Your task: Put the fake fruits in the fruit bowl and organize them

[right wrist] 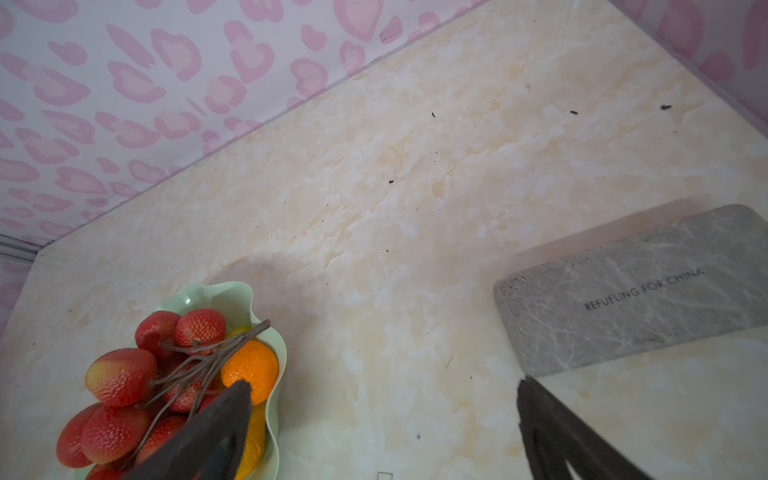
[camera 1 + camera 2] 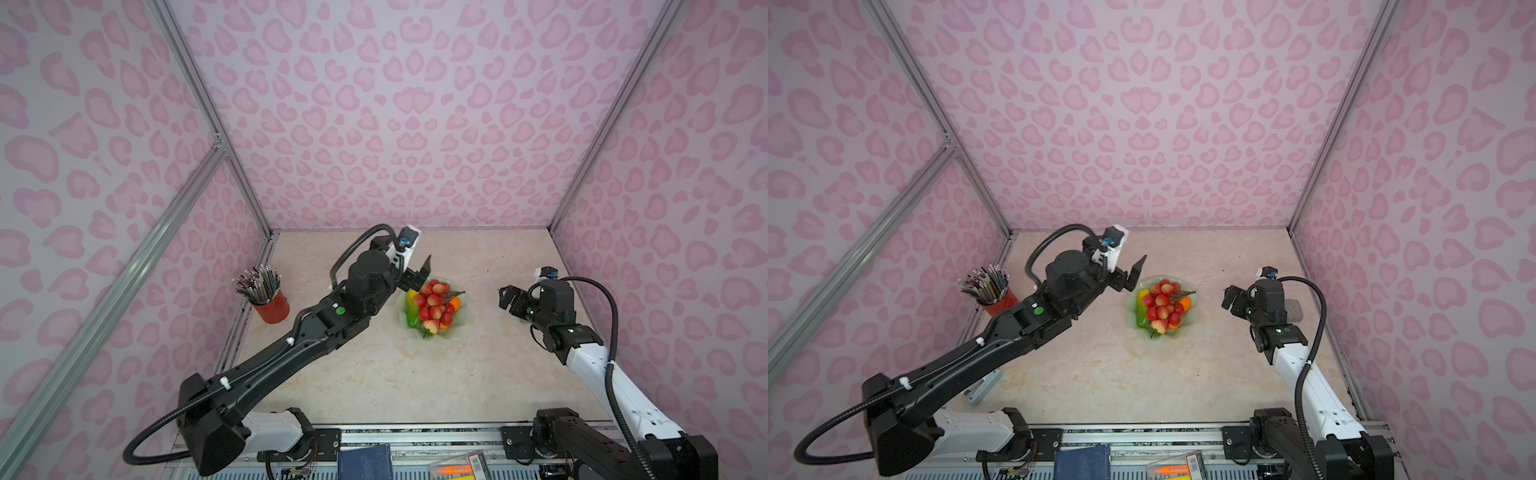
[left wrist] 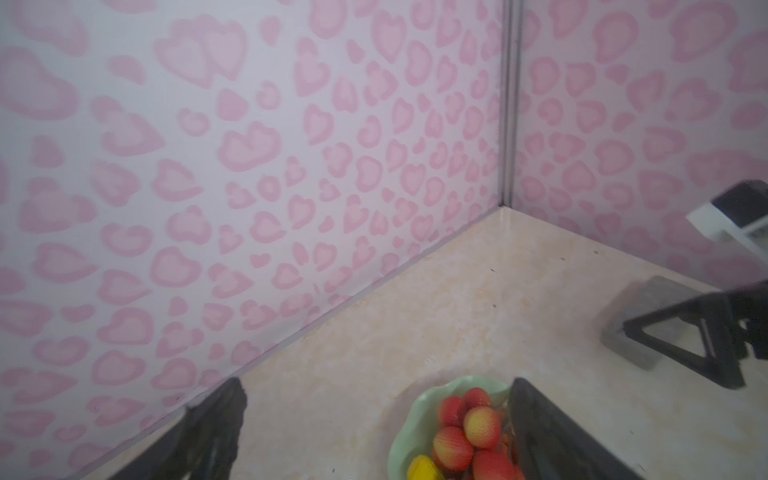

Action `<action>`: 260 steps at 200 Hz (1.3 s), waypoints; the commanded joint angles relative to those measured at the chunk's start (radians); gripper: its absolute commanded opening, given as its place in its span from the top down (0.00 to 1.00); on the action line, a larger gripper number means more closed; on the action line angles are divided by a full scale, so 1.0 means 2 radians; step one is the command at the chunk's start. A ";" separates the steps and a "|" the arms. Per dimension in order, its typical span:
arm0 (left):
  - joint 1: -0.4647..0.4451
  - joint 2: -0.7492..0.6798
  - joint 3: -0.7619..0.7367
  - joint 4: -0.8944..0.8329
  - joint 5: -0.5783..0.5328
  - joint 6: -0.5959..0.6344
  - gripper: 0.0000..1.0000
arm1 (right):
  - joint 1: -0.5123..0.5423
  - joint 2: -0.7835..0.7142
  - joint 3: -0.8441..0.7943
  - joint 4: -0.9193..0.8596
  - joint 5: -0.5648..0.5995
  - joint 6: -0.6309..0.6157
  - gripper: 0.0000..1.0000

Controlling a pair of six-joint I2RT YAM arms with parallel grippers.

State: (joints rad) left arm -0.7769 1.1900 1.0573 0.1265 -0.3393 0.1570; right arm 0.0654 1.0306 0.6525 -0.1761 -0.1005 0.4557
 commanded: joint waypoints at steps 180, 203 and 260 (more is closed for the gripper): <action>0.386 0.140 -0.363 0.423 0.086 -0.113 0.04 | 0.027 0.226 -0.169 0.575 0.224 -0.235 0.01; 0.395 0.140 -0.370 0.437 0.092 -0.120 0.02 | 0.009 0.263 -0.173 0.635 0.205 -0.222 0.00; 0.387 0.143 -0.365 0.433 0.081 -0.114 0.02 | 0.011 0.267 -0.169 0.621 0.207 -0.222 0.00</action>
State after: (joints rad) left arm 0.0006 1.4677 0.3115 0.9569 -0.1776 -0.0807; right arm 0.0868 1.5463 0.3256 1.0031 0.3134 0.0074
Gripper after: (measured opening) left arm 0.977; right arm 0.998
